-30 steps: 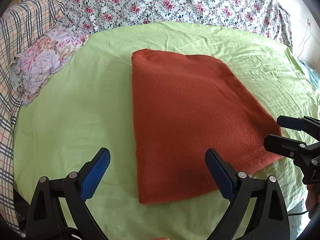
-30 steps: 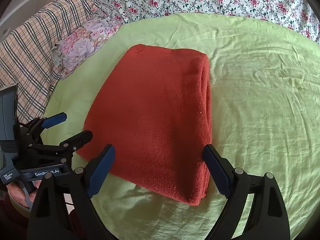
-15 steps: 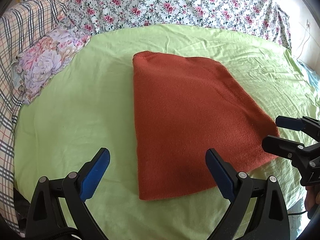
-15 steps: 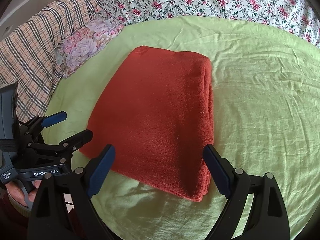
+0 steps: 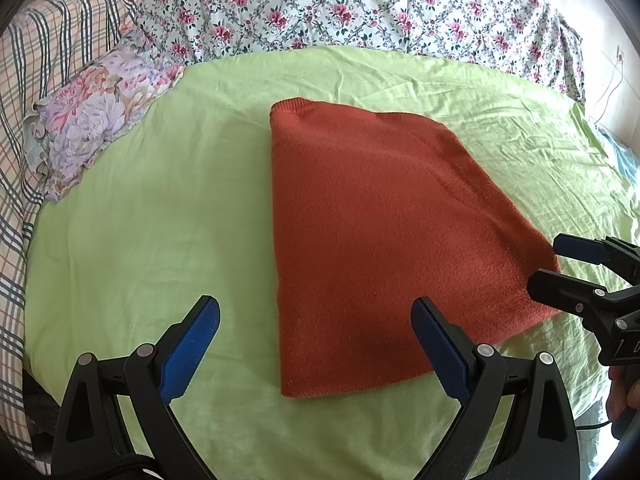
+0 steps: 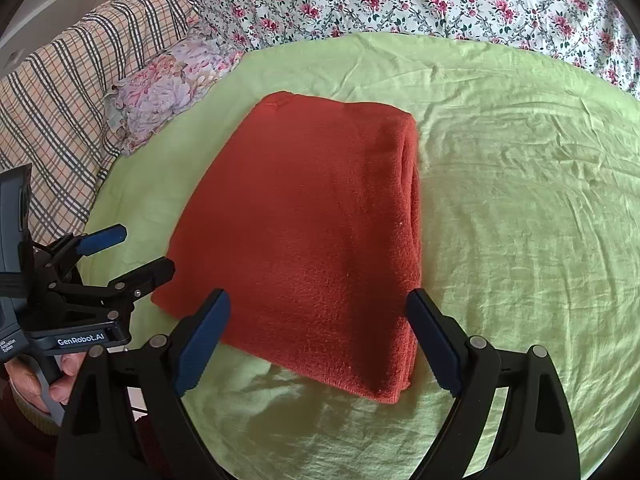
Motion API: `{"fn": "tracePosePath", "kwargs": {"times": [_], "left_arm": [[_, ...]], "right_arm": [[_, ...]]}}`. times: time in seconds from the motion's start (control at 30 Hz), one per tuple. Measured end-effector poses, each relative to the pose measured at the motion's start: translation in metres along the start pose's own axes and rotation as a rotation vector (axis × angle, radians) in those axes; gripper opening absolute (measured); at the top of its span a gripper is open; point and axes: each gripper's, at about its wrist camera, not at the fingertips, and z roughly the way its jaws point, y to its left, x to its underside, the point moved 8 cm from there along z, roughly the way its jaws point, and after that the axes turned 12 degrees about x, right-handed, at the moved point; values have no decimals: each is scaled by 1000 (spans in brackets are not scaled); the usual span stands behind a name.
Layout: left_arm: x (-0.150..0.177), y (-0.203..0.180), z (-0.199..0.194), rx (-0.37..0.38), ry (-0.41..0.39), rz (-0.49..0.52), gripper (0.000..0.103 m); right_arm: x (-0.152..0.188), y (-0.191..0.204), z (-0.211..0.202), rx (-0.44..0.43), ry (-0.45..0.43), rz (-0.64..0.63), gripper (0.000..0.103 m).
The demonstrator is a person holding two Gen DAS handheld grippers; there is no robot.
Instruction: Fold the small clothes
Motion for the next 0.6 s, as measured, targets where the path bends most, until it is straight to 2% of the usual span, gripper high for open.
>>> {"fn": "tracePosePath", "kwargs": {"times": [0.6], "left_arm": [[3,0,0,3,-2,-5,97]], "right_arm": [[0,-2,3,14,-13,-11,90]]}}
